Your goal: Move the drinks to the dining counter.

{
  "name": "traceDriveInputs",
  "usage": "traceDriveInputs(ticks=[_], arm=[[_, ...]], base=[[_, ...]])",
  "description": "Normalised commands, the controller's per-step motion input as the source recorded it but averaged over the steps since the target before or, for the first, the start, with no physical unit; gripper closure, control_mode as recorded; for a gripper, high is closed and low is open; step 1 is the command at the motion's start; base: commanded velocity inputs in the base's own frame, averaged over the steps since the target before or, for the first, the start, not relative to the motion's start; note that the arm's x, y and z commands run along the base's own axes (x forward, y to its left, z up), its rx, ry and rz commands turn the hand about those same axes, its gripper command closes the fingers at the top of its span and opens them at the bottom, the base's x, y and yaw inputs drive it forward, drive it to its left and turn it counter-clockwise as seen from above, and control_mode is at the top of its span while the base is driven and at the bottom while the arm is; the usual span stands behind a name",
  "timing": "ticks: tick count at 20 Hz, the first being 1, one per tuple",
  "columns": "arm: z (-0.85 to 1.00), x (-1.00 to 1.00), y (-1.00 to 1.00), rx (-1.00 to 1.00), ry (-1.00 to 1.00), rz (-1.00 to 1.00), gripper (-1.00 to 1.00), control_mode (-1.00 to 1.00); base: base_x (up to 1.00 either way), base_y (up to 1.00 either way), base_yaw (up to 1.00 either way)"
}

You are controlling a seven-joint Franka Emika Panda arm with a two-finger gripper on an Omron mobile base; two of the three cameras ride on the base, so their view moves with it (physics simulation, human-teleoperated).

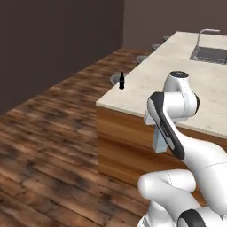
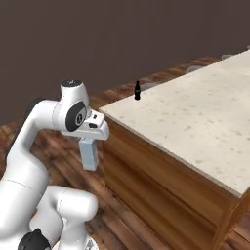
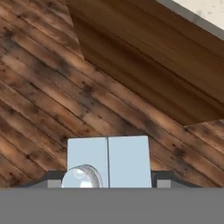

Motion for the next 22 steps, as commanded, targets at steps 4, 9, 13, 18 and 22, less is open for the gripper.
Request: traceDriveInputs(ticks=[4, 9, 13, 18, 22], arm=[[0.0, 0.0, 0.0, 0.0, 0.0, 0.0, 1.0, 1.0], [0.0, 0.0, 0.0, 0.0, 0.0, 0.0, 1.0, 1.0], [0.0, 0.0, 0.0, 0.0, 0.0, 0.0, 1.0, 1.0], [0.0, 0.0, 0.0, 0.0, 0.0, 0.0, 1.0, 1.0], [0.0, 0.0, 0.0, 0.0, 0.0, 0.0, 1.0, 1.0]], base=[[0.47, 0.65, -0.77], [0.61, 0.94, -0.57], [0.56, 1.0, -0.27], [0.61, 0.77, -0.17], [0.8, 0.28, -0.22]])
